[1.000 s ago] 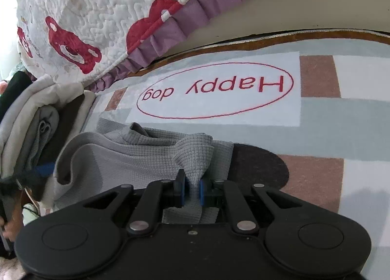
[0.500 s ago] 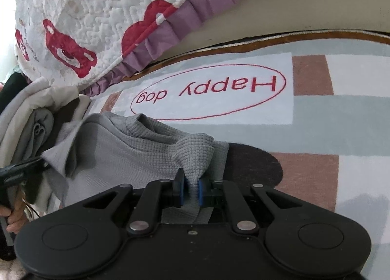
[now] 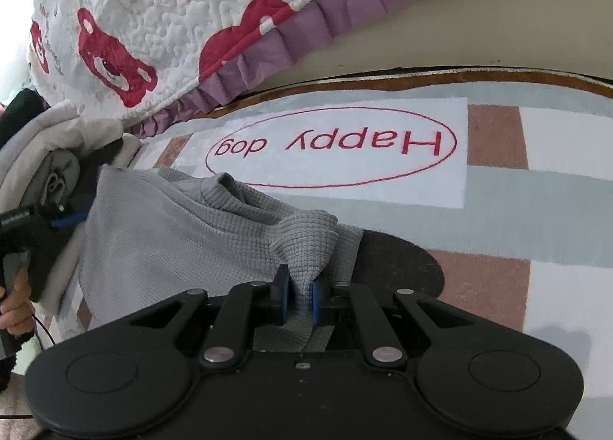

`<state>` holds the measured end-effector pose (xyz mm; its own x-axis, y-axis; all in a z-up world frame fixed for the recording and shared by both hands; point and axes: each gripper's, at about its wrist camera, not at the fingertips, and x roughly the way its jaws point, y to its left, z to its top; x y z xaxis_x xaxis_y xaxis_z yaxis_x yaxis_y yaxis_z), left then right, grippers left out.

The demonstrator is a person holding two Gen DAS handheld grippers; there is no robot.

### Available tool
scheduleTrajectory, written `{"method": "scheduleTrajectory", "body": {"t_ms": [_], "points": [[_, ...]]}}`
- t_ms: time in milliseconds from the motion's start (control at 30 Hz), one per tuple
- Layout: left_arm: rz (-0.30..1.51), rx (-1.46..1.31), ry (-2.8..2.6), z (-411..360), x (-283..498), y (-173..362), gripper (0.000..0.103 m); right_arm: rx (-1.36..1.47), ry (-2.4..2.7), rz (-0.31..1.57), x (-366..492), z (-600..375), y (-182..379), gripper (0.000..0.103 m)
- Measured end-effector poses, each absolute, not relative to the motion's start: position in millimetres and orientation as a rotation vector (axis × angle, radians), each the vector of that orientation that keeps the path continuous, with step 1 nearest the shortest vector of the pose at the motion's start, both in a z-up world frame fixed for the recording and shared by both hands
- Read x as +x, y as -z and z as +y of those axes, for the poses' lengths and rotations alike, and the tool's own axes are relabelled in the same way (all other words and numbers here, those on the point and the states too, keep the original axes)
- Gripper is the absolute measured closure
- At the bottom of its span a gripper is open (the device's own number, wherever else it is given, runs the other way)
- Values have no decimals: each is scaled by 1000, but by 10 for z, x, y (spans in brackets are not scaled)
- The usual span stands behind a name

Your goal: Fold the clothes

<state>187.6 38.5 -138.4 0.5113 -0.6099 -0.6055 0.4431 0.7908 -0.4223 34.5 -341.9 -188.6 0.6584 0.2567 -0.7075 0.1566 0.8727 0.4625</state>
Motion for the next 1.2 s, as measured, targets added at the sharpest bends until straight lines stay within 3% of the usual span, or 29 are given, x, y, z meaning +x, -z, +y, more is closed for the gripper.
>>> {"method": "scheduleTrajectory", "body": {"t_ms": [100,233,367,500,733,767,800,867,933,1100,1200], "points": [[913,-196,829,328,1830,1425,68,521,-51,860,335,-3413,1874,92],[944,-102,783,227,1721,1503,68,472,-5,829,227,-3337,1747,72],[986,-132,715,154,1805,1636,69,492,21,697,-173,-3273,1523,66],[954,-138,680,92,1806,1656,69,570,-13,670,-520,-3136,1494,45],[885,-167,632,137,1789,1618,67,657,-9,746,-559,-2925,1834,41],[879,-179,641,157,1800,1611,68,656,-29,733,-539,-2908,1847,46],[876,-183,677,160,1806,1599,70,663,-68,675,-570,-2901,1796,94],[881,-186,738,148,1818,1591,69,739,-136,541,-638,-2928,1651,91],[898,-194,724,142,1844,1627,69,798,-179,529,-596,-2952,1505,92],[941,-215,688,130,1909,1716,65,620,-67,766,-523,-2938,1697,94],[946,-213,670,114,1936,1746,64,553,-38,798,-545,-2882,1797,96]]}}
